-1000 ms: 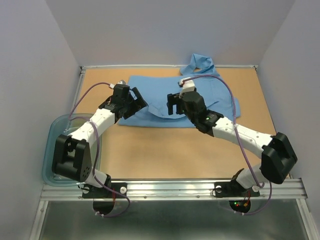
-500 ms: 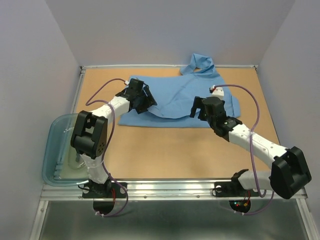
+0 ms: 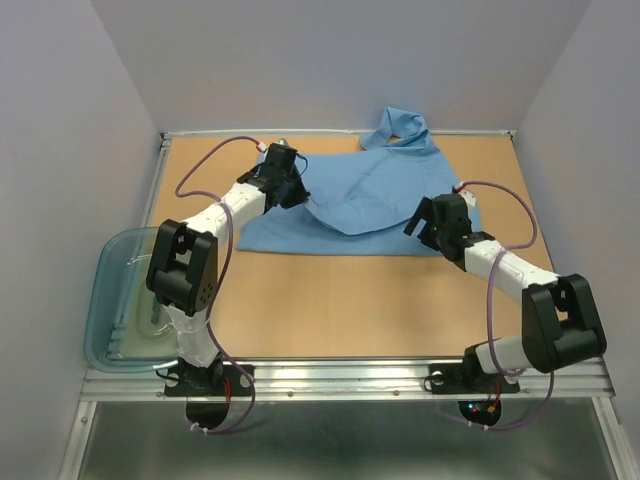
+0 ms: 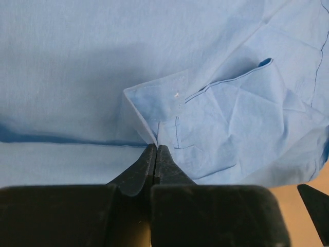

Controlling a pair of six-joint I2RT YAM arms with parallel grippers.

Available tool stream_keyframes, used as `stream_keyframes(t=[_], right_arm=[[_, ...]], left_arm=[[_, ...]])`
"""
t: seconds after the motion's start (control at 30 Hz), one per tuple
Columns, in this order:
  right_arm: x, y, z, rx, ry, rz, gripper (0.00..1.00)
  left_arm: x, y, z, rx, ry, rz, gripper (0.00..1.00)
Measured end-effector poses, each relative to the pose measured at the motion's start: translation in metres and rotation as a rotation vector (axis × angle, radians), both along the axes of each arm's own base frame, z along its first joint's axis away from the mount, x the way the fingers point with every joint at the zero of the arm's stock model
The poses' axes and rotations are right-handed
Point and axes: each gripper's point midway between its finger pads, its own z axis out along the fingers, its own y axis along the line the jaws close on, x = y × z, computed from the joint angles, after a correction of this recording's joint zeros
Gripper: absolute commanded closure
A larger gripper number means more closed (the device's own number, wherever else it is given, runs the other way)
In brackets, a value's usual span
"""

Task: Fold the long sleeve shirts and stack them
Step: Fold the shirt

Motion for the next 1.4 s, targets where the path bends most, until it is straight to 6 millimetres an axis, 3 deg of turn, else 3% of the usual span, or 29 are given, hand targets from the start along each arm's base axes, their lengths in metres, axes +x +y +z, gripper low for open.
stream_keyframes(t=[0.1, 0.17, 0.43, 0.6, 0.77, 0.83, 1.07, 1.2, 1.4], right_arm=[[-0.006, -0.007, -0.025, 0.047, 0.079, -0.023, 0.16], [-0.009, -0.005, -0.030, 0.076, 0.097, -0.022, 0.19], [-0.006, 0.002, -0.026, 0.129, 0.086, -0.005, 0.20], [-0.008, 0.003, -0.028, 0.132, 0.087, -0.003, 0.20], [-0.009, 0.001, -0.027, 0.133, 0.085, -0.006, 0.20], [-0.009, 0.001, -0.026, 0.136, 0.080, -0.004, 0.21], [-0.007, 0.002, -0.008, 0.149, 0.031, 0.003, 0.21], [-0.006, 0.003, 0.003, 0.156, 0.001, 0.007, 0.21], [-0.006, 0.004, 0.004, 0.157, -0.005, 0.018, 0.21]], left_arm=[[0.007, -0.002, 0.012, 0.036, -0.052, -0.029, 0.99], [0.011, -0.003, 0.020, 0.060, -0.085, -0.049, 0.99], [0.017, -0.003, 0.042, 0.149, -0.205, -0.130, 0.97], [-0.002, 0.004, 0.047, 0.157, -0.272, -0.154, 0.96], [-0.017, 0.009, 0.038, 0.183, -0.294, -0.177, 0.96], [-0.014, 0.011, 0.040, 0.201, -0.307, -0.179, 0.96], [0.010, 0.001, 0.081, 0.177, -0.420, -0.155, 0.94], [0.006, 0.005, 0.066, 0.186, -0.405, -0.148, 0.93], [-0.020, 0.028, 0.008, 0.241, -0.280, -0.105, 0.89]])
